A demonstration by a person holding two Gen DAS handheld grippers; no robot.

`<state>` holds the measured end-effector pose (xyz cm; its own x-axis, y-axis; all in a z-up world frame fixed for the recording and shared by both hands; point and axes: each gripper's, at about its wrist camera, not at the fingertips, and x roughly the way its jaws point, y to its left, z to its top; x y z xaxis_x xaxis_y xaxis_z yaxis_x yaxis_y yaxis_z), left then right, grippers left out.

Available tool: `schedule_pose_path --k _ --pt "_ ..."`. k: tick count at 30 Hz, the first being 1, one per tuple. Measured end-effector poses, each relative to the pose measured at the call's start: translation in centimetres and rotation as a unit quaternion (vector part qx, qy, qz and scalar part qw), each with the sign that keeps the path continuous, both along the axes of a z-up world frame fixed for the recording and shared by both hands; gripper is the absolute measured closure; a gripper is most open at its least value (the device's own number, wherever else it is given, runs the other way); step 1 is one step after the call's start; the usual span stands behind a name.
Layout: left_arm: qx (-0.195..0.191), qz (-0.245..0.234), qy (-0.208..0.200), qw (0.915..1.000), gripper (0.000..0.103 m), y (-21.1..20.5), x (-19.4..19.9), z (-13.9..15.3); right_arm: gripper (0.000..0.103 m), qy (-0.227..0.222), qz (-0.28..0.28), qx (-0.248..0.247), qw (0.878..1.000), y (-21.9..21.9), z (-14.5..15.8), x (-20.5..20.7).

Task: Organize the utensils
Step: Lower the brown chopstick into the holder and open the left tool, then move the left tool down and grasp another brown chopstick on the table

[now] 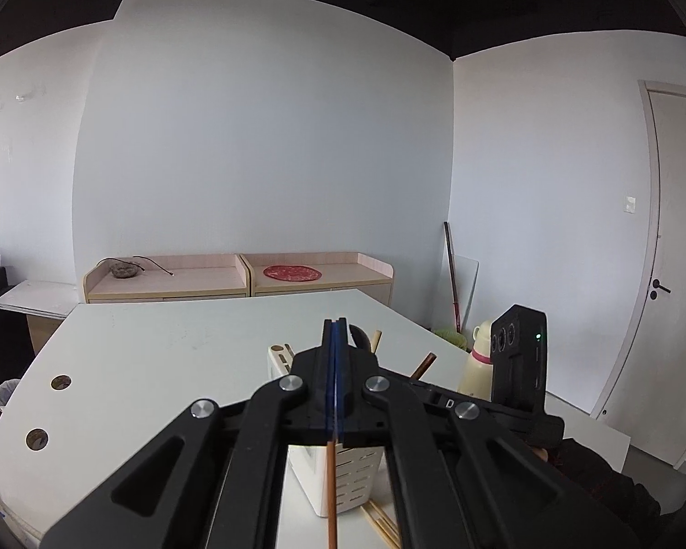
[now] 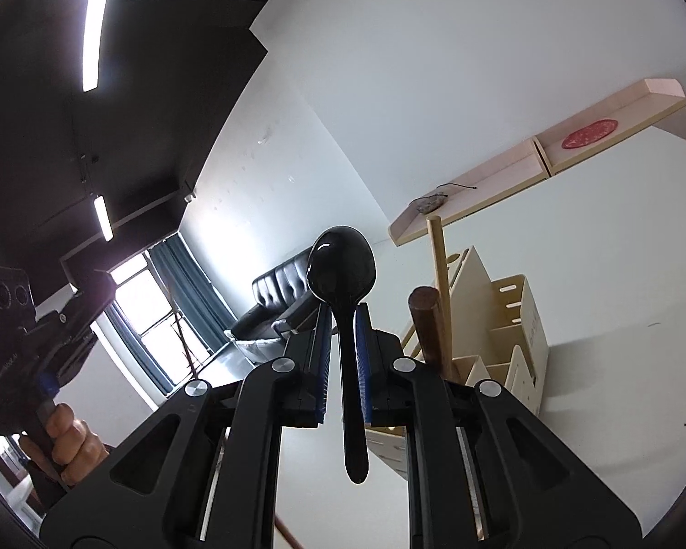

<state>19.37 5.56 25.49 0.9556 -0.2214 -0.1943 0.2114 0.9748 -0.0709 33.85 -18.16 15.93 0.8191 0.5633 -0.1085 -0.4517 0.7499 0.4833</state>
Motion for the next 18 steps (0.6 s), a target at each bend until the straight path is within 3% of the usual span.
schedule_pose_path --k 5,10,15,18 --pt "0.023 0.016 0.01 0.9995 0.103 -0.3 0.9 -1.6 0.093 -0.007 -0.008 0.007 1.0 -0.7 -0.8 0.2" --pt "0.063 0.032 0.076 0.9946 0.1 0.3 2.9 -6.2 0.093 -0.001 -0.004 0.006 1.0 -1.1 -0.9 0.6" --pt "0.039 0.073 0.181 0.98 0.075 3.6 5.5 -11.5 0.093 -0.005 0.003 -0.005 1.0 -0.4 -0.5 0.4" --pt "0.031 0.099 0.23 0.9675 0.074 5.2 6.4 -14.2 0.093 -0.01 0.003 -0.01 1.0 -0.1 -0.4 0.4"
